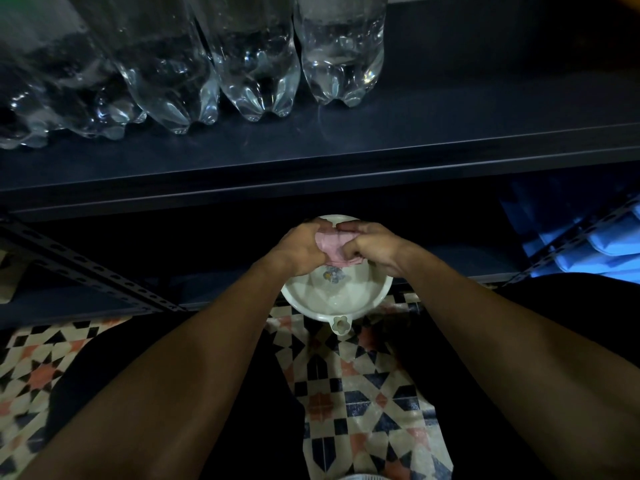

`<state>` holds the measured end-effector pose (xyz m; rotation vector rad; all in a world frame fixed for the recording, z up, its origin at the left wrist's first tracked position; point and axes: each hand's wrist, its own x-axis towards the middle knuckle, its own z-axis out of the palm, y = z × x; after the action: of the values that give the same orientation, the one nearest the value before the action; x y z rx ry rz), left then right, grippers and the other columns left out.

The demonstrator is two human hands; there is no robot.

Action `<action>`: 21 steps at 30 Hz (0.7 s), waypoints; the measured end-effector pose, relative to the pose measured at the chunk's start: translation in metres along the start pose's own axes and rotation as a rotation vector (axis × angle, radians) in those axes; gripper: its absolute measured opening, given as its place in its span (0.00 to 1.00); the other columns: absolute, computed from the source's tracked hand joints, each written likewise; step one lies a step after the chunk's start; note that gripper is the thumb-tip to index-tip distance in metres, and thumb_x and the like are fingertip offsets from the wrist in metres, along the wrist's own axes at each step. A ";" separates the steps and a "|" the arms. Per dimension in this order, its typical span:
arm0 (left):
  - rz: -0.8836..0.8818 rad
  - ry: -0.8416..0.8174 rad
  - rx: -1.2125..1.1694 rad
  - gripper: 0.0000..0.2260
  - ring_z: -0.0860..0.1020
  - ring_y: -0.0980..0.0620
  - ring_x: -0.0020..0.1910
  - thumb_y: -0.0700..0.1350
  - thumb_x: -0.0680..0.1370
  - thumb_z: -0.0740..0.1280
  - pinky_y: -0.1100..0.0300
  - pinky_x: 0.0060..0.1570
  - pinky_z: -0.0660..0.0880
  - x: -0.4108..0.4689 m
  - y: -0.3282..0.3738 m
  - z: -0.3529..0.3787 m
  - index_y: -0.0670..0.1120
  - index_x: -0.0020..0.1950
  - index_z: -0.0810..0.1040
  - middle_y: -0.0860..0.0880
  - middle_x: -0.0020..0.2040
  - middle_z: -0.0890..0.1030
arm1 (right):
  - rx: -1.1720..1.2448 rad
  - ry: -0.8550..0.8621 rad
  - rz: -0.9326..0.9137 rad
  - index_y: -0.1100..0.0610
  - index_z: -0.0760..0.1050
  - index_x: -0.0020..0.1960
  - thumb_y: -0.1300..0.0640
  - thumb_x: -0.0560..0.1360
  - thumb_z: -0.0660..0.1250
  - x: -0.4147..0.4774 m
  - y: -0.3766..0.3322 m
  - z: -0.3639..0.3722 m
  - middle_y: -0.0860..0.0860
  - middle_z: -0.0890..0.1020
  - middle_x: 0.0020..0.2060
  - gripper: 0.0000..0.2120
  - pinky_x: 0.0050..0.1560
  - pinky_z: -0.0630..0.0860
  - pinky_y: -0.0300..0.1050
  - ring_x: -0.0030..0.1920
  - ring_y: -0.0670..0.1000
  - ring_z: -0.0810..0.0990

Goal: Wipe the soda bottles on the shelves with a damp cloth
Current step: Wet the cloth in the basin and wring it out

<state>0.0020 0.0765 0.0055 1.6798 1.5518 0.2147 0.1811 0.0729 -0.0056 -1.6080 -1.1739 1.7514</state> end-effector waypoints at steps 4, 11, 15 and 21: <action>0.021 0.007 0.127 0.30 0.77 0.45 0.68 0.41 0.77 0.75 0.52 0.69 0.74 -0.005 0.007 0.002 0.49 0.79 0.71 0.47 0.70 0.78 | 0.089 0.037 0.030 0.51 0.78 0.59 0.75 0.69 0.67 0.006 0.001 0.000 0.56 0.83 0.58 0.25 0.68 0.77 0.51 0.63 0.56 0.80; -0.023 0.005 0.352 0.28 0.72 0.42 0.74 0.46 0.82 0.67 0.51 0.73 0.60 -0.003 0.010 0.001 0.52 0.82 0.65 0.46 0.75 0.75 | -0.087 0.019 0.025 0.57 0.73 0.73 0.70 0.68 0.73 0.009 0.003 -0.001 0.54 0.82 0.59 0.34 0.65 0.78 0.47 0.62 0.55 0.80; -0.002 0.046 0.435 0.18 0.77 0.42 0.67 0.45 0.82 0.66 0.51 0.63 0.62 -0.005 0.007 0.002 0.52 0.72 0.74 0.47 0.65 0.81 | -0.377 0.055 -0.088 0.56 0.76 0.69 0.61 0.71 0.79 0.004 0.000 0.000 0.52 0.82 0.56 0.29 0.61 0.80 0.46 0.57 0.52 0.82; -0.005 0.063 0.455 0.15 0.72 0.41 0.70 0.49 0.84 0.66 0.48 0.65 0.61 -0.005 0.003 -0.002 0.54 0.71 0.76 0.48 0.65 0.82 | -0.917 0.194 -0.161 0.36 0.78 0.64 0.32 0.70 0.71 0.008 0.003 0.000 0.51 0.70 0.65 0.24 0.67 0.66 0.58 0.69 0.60 0.65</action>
<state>0.0022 0.0731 0.0109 2.0303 1.7439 -0.0999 0.1804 0.0776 -0.0123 -2.0051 -2.0993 0.9357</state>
